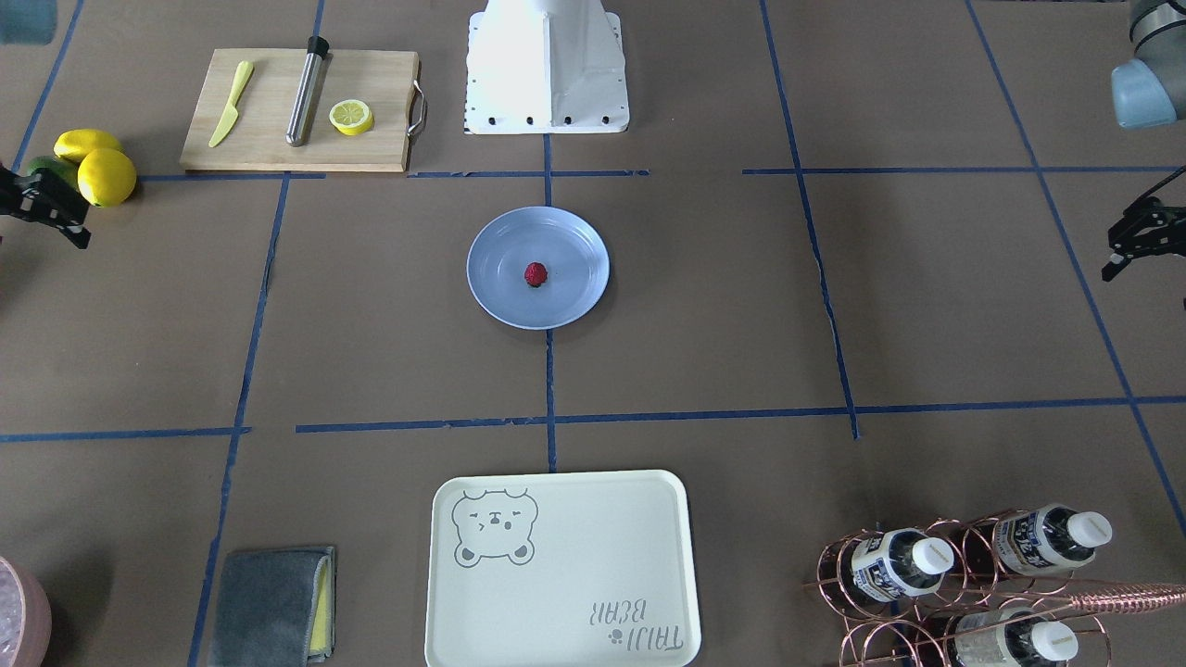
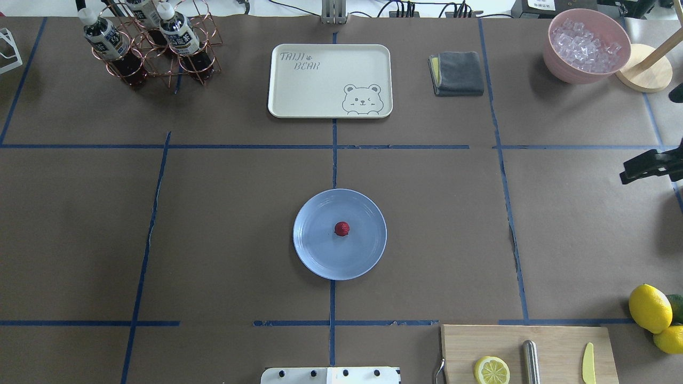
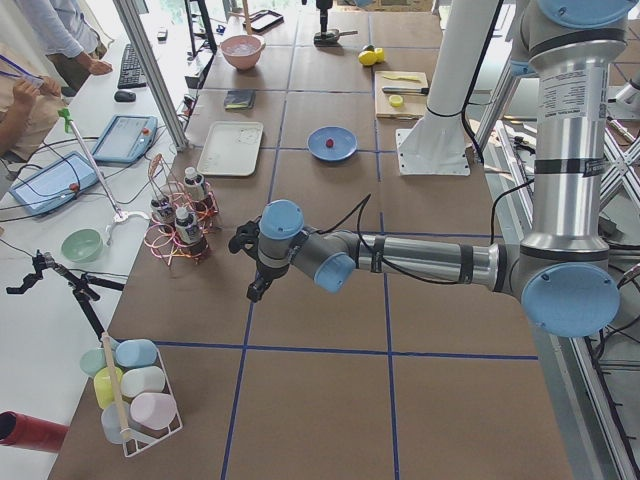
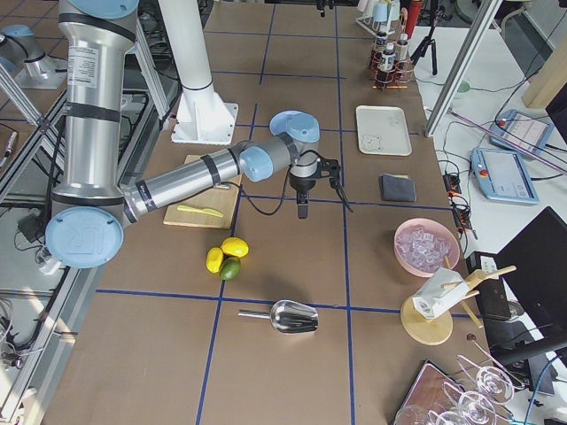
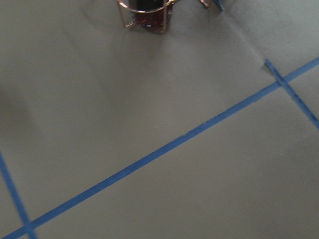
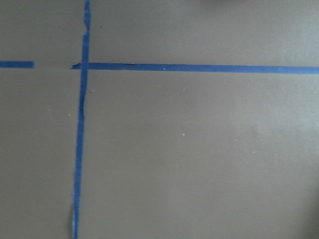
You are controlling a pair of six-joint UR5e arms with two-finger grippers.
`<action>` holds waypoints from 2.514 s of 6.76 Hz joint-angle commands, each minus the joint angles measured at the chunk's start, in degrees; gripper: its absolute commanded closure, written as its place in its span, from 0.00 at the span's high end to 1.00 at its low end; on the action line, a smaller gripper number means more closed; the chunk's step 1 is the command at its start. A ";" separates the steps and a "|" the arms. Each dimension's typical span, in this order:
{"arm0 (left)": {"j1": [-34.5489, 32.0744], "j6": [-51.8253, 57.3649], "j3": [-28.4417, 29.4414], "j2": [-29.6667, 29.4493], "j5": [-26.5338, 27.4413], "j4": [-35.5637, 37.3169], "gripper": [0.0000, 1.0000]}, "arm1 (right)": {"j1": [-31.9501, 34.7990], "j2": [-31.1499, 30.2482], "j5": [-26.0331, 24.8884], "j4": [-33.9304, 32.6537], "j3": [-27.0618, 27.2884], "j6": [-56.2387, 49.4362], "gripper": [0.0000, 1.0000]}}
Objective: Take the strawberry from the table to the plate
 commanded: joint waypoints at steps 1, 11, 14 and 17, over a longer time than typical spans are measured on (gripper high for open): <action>-5.98 6.58 -2.23 -3.00 -0.99 15.97 0.99 | 11.07 -4.59 5.22 -0.07 -2.73 -15.32 1.00; -7.13 5.62 -9.20 5.86 -4.16 20.44 1.00 | 18.64 -7.77 7.61 -3.82 -6.16 -29.72 1.00; -7.31 5.70 -8.65 4.46 -4.15 26.20 1.00 | 18.66 -6.90 7.34 -5.61 -6.16 -31.54 1.00; -7.57 5.53 -5.59 5.60 -3.98 26.85 1.00 | 18.66 -6.29 7.69 -5.69 -6.77 -30.75 1.00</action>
